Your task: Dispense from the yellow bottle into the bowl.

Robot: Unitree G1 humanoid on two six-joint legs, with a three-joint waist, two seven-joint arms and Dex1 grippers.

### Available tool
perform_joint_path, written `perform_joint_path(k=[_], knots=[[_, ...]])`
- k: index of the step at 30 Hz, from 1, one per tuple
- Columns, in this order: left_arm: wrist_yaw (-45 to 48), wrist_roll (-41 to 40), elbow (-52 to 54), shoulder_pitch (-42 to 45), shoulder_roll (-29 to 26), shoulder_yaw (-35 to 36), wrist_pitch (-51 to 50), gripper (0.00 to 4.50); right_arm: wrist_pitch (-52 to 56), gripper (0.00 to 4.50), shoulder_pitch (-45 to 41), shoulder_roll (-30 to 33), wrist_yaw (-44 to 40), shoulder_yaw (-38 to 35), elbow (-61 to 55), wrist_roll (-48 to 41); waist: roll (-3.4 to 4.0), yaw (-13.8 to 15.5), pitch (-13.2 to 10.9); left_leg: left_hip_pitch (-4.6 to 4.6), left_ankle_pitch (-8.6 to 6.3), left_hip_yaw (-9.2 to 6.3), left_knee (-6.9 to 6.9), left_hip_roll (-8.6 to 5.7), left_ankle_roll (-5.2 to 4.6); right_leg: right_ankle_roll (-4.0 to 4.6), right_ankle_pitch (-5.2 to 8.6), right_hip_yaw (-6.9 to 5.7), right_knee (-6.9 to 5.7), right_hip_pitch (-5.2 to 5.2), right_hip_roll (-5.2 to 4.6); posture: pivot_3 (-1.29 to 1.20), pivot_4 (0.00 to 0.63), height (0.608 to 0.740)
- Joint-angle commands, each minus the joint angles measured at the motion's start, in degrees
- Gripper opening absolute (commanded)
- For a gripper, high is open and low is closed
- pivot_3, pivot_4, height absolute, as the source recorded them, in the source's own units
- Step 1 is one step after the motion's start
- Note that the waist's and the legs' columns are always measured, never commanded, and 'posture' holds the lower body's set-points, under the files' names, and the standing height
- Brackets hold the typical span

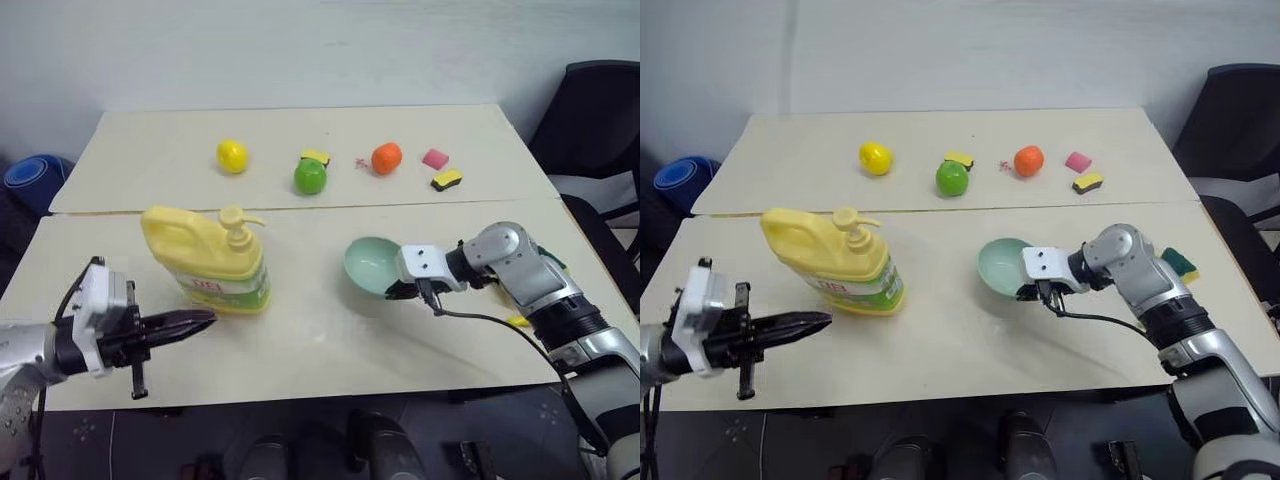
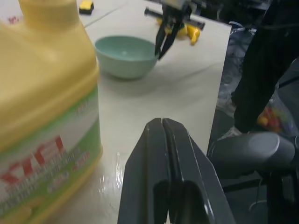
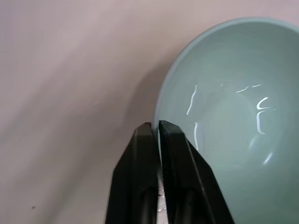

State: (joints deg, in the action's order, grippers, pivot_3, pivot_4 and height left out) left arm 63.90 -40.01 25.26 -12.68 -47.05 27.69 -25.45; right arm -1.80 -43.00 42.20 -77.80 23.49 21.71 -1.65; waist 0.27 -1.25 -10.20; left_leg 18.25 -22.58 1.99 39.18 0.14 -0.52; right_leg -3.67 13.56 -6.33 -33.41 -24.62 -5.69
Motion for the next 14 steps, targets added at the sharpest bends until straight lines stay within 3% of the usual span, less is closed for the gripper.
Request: perform_joint_path(k=[1, 6, 9, 10, 14], knots=[[-1.7, 4.2, 0.1, -2.2, 2.9, -1.5, 5.4, 0.89, -2.9, 1.39, 5.1, 0.6, -0.2, -6.6, -5.1, -6.0, 0.01, 0.4, 0.0, 0.0, -0.01, -0.02, 0.0, 0.01, -0.02, 0.0, 0.0, -0.01, 0.01, 0.01, 0.0, 0.0, 0.15, 0.74], [-4.3, 12.5, -6.3, -4.9, 7.6, -2.1, 16.3, 2.5, 1.6, 3.16, 20.9, 2.8, 1.8, -23.5, -19.1, -21.9, 0.04, 1.3, 0.0, 0.08, -0.1, -0.02, -0.02, 0.04, -0.18, -0.03, -0.02, -0.05, 0.0, 0.03, -0.02, 0.0, 0.15, 0.74], [-4.8, 18.7, -11.9, -6.8, 8.3, -3.0, 24.7, 3.45, 1.5, 4.21, 32.6, 3.6, 4.8, -31.7, -24.6, -24.5, -0.01, 2.1, 0.0, 0.02, -0.24, 0.01, -0.01, 0.02, -0.36, -0.05, -0.03, -0.05, 0.27, 0.12, -0.09, 0.0, 0.15, 0.74], [-4.8, 20.0, -13.9, -7.3, 8.5, -3.2, 27.4, 3.46, -0.6, 4.47, 37.2, 3.2, 6.0, -34.4, -25.0, -23.9, -0.03, 2.3, 0.0, -0.01, -0.34, 0.04, -0.01, 0.04, -0.4, -0.04, -0.03, -0.03, 0.25, 0.13, -0.08, 0.0, 0.15, 0.74], [-6.6, 22.1, -18.3, -7.9, 9.6, -3.2, 32.7, 3.46, -6.7, 4.47, 48.8, 0.8, 3.3, -41.5, -24.7, -27.6, -0.07, 2.8, 0.0, -0.03, -0.55, 0.11, -0.01, 0.06, -0.66, -0.04, -0.03, 0.07, 0.28, 0.12, -0.09, 0.0, 0.15, 0.74]])
